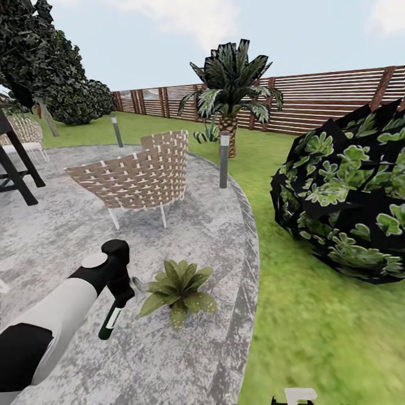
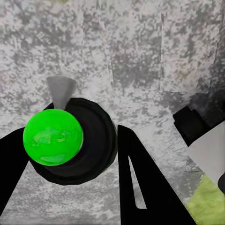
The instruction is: Pick up the pesticide atomizer in the garden and spray insectifuge to fully cover both potted plants in the garden.
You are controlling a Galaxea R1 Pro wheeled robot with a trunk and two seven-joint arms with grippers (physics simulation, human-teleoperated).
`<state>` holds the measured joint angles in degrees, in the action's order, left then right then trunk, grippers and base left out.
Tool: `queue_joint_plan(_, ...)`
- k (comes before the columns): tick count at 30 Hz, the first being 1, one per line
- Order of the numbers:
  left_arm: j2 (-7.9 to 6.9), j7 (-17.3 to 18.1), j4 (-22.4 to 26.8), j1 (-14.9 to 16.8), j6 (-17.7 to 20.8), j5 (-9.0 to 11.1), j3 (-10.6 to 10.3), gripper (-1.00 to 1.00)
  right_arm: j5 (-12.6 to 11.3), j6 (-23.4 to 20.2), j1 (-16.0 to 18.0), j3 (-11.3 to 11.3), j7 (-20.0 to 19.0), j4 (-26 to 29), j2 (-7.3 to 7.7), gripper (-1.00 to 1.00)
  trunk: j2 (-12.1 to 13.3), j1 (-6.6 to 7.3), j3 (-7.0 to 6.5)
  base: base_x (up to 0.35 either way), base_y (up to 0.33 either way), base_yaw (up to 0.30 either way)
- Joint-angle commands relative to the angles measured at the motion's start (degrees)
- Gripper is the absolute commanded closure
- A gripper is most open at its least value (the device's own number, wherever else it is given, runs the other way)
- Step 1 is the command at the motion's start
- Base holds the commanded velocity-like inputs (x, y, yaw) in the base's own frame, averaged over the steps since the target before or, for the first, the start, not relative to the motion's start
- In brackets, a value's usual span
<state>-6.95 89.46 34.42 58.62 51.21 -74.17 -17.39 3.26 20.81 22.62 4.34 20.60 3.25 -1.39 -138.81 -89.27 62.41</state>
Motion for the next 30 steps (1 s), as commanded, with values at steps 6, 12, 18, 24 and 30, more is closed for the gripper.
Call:
queue_joint_plan(6,-0.23,0.5,0.1,-0.5,0.6,-0.4,-0.3,1.00,0.3,-0.1,0.1,0.4,0.6,-0.1,-0.01,-1.00,0.0,0.01,0.05,-0.005,0.336,-0.227)
queue_joint_plan(12,-0.44,0.5,0.0,-1.2,0.5,-0.4,-0.3,1.00,0.3,-0.1,0.1,0.4,0.6,-0.1,-0.01,-1.00,0.0,0.01,0.05,-0.005,0.337,-0.277)
queue_joint_plan(18,-0.81,0.4,-0.1,-4.7,0.4,-0.1,0.2,1.00,0.3,-0.1,0.1,0.5,0.6,-0.1,-0.01,-1.00,0.0,0.01,0.05,-0.045,0.321,-0.255)
queue_joint_plan(24,-1.03,-3.3,-0.1,-7.4,0.3,0.4,0.6,1.00,0.4,0.0,0.1,0.5,0.4,-0.2,0.07,-1.00,0.0,0.01,0.05,-0.003,0.049,-0.028)
queue_joint_plan(30,-0.67,-7.4,-0.3,-7.9,0.0,1.9,5.9,1.00,0.4,-0.1,0.1,0.5,0.4,-0.2,0.08,-1.00,0.0,0.01,0.05,0.000,0.009,0.000)
